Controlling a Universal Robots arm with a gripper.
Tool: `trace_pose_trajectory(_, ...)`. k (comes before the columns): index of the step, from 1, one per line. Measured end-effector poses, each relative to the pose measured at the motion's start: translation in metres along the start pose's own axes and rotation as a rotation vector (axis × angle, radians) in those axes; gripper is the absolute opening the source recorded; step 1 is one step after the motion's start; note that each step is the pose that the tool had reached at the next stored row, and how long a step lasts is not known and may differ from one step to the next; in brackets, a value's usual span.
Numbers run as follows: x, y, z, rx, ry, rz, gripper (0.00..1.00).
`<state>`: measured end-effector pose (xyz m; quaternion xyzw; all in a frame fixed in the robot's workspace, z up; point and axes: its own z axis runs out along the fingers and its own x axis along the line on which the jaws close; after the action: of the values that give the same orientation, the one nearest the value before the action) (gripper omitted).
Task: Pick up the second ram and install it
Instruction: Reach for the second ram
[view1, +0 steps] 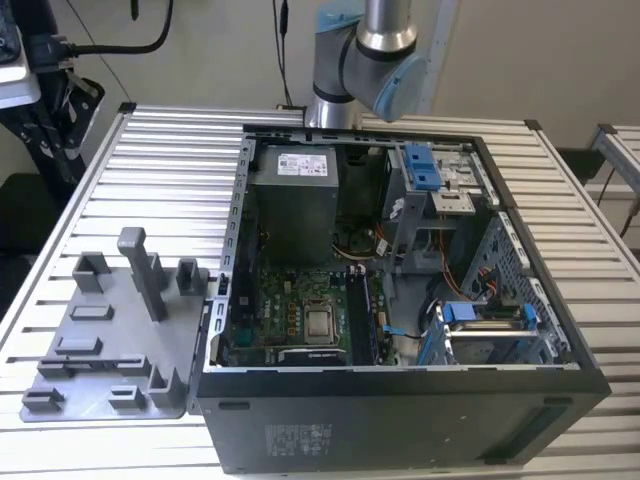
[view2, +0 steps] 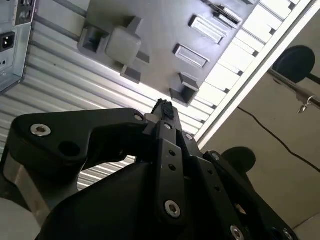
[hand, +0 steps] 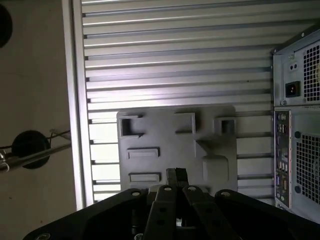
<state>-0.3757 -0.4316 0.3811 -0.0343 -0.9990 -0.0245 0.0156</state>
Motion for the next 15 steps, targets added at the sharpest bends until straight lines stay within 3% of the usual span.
trace_pose_trajectory(3,0.0002,-0.0007,0.0,0.0,0.0001,0.0,0.11)
trace_pose_trajectory(7,-0.0005,-0.0088,0.0012,-0.0001,0.0,-0.001,0.11)
trace_pose_trajectory(15,-0.0026,-0.0383,0.0037,0.0,0.0001,-0.002,0.11)
